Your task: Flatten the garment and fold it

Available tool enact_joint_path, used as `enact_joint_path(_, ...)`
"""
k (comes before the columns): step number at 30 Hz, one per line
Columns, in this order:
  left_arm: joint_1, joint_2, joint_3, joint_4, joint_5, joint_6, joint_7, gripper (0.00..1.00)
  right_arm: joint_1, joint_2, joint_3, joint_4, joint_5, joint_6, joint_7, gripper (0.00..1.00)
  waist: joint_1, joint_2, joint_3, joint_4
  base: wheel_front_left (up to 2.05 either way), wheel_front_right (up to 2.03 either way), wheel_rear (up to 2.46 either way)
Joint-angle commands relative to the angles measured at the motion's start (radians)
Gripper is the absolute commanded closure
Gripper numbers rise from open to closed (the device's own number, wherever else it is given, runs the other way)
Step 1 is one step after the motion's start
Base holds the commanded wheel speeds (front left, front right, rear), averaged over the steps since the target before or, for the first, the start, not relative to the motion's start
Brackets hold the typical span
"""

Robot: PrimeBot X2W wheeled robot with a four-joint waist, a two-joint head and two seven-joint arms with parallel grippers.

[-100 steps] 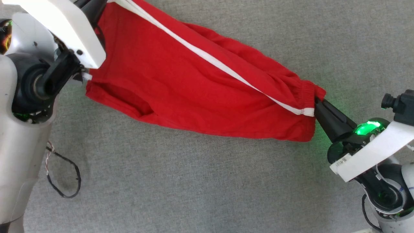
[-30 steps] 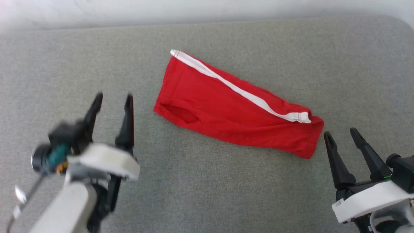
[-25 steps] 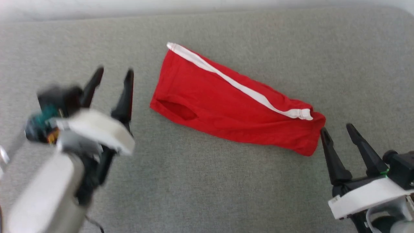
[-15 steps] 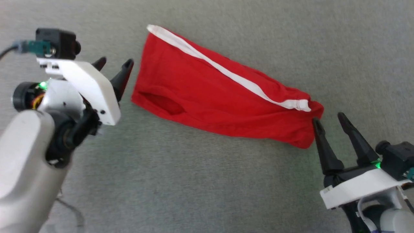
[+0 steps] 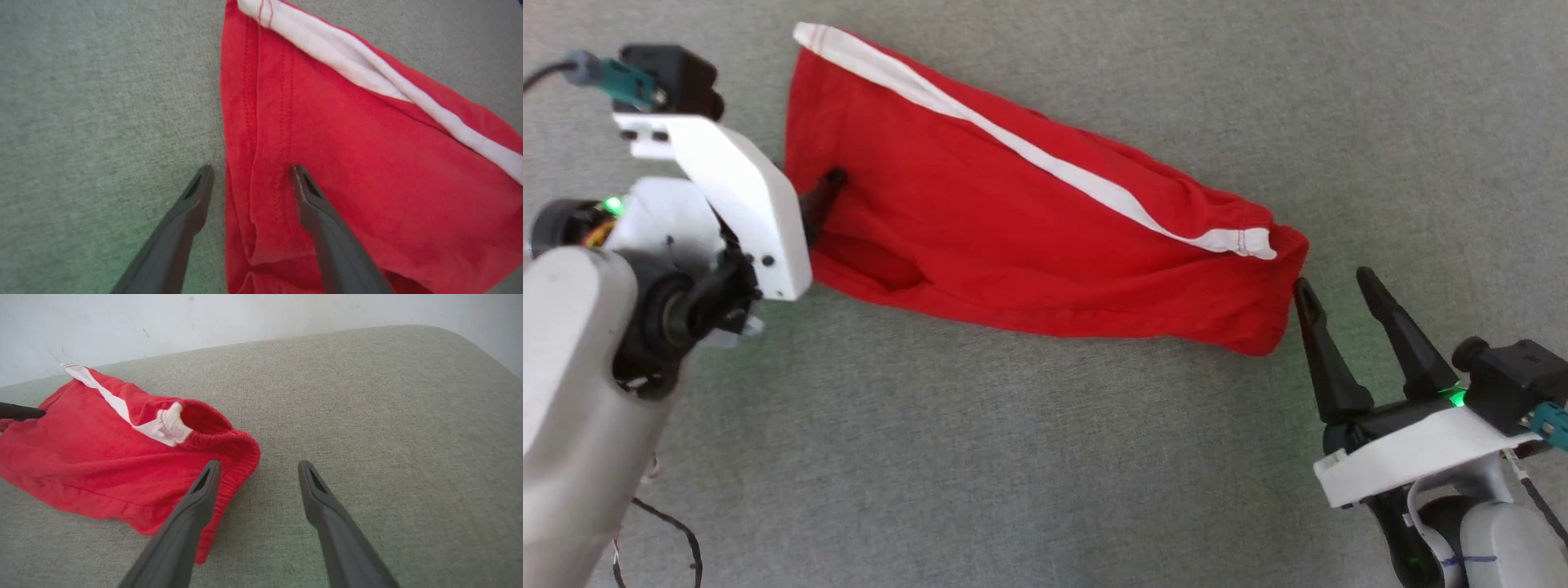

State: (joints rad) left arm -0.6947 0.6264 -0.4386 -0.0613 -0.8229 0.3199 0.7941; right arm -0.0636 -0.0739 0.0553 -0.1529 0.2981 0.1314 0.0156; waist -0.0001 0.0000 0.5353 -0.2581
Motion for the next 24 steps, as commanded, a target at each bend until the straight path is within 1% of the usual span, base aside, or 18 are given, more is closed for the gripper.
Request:
enact_joint_path(1,0.001,0.014,-0.005,0.014,0.008,0.02,0.024,0.0,-0.021,-0.003,0.005,0.003,0.007,-0.001,-0.006,0.0,0.0001,0.0,0.012,-0.009,0.0,0.0,0.0)
enact_joint_path(4,0.017,0.022,-0.01,0.018,-0.005,0.056,0.079,0.0,-0.026,-0.007,0.008,0.008,0.009,-0.001,-0.007,0.0,0.0001,0.0,0.013,-0.008,0.0,0.0,0.0)
enact_joint_path(7,0.044,0.037,-0.034,-0.001,-0.043,0.074,0.182,0.0,-0.027,-0.012,0.008,0.009,0.009,-0.001,-0.004,0.0,0.0001,0.0,0.01,-0.004,0.0,0.0,0.0)
enact_joint_path(8,0.053,0.041,-0.039,-0.015,-0.061,0.077,0.216,0.45,-0.028,-0.013,0.008,0.008,0.009,-0.001,-0.002,0.0,0.0001,0.0,0.01,-0.003,0.0,0.0,0.0)
enact_joint_path(9,0.059,0.042,-0.038,-0.031,-0.078,0.08,0.237,1.0,-0.028,-0.015,0.008,0.008,0.009,-0.001,0.0,0.0,0.0001,0.0,0.009,-0.001,0.0,0.0,0.0)
enact_joint_path(11,0.067,0.04,-0.028,-0.061,-0.098,0.084,0.246,1.0,-0.03,-0.017,0.008,0.006,0.01,-0.001,0.003,0.0,0.0001,0.0,0.007,0.003,0.0,0.0,0.0)
enact_joint_path(13,0.066,0.041,-0.015,-0.076,-0.088,0.083,0.214,1.0,-0.033,-0.021,0.01,0.005,0.01,-0.001,0.006,0.0,0.0001,0.0,0.006,0.006,0.0,0.0,0.0)
enact_joint_path(19,0.069,0.026,0.003,-0.062,-0.07,0.049,0.12,1.0,-0.037,-0.031,0.011,0.003,0.016,-0.001,0.013,0.0,0.0001,0.0,0.002,0.015,0.0,0.0,0.0)
enact_joint_path(24,0.068,0.0,0.009,-0.04,-0.081,0.021,0.078,1.0,-0.033,-0.044,0.022,0.008,0.035,-0.001,0.047,0.0,0.0001,0.0,-0.001,0.023,0.0,0.0,0.0)
